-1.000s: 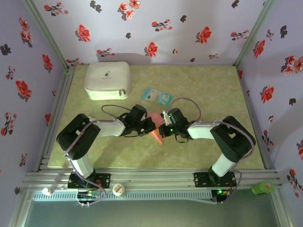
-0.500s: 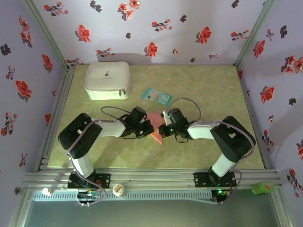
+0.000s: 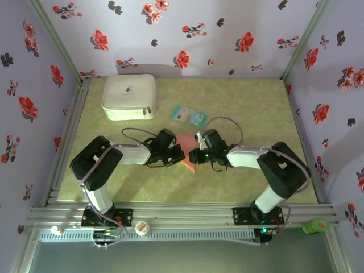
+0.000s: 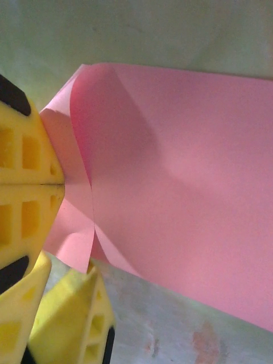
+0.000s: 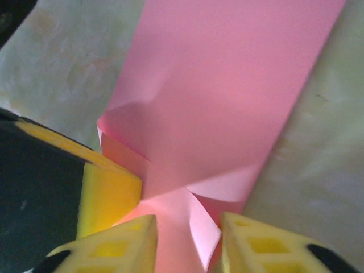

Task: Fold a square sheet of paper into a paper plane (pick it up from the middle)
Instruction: Third fold the triangle at the center of the table.

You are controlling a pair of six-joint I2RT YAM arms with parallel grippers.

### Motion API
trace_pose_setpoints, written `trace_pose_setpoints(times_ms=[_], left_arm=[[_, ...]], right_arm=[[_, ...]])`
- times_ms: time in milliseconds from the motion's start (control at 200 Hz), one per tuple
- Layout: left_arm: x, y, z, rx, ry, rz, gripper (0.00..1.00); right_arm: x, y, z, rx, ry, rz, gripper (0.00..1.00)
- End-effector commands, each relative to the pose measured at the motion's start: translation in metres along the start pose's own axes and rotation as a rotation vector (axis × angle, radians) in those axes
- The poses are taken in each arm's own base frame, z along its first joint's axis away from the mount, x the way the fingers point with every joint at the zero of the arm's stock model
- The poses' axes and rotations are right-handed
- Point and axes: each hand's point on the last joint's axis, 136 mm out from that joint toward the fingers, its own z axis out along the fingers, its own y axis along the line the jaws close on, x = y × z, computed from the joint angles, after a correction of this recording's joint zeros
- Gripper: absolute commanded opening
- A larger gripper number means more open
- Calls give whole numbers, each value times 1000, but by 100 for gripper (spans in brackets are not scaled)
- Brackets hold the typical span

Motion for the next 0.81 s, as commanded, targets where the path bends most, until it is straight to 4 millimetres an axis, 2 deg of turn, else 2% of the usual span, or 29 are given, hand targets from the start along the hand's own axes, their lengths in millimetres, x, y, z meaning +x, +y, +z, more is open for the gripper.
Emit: trace_pose_setpoints(times_ms=[0,85,180,235,355,480,800], left_arm=[[8,29,7,-94,19,8,0],[8,28,8,-93,20,10,0],[8,28,8,-93,19,12,0],[8,29,8,-94,20,11,0],[9,29,7,-93,20,12,0],[9,29,8,-94,20,11,0],[10,29,9,-83,20,12,0]], right_arm=[[-20,-6,-24,55,-41,71,39],[-23,-5,-36,50,-38,129,42],[-20,24,-41,-105,13,161,39],[-14,40,-38,-206,62,214,35],[8,64,-26,-323,203,273,15],[26,64,-16,-261,276,238,9],[43,52,1,-122,367,186,8]])
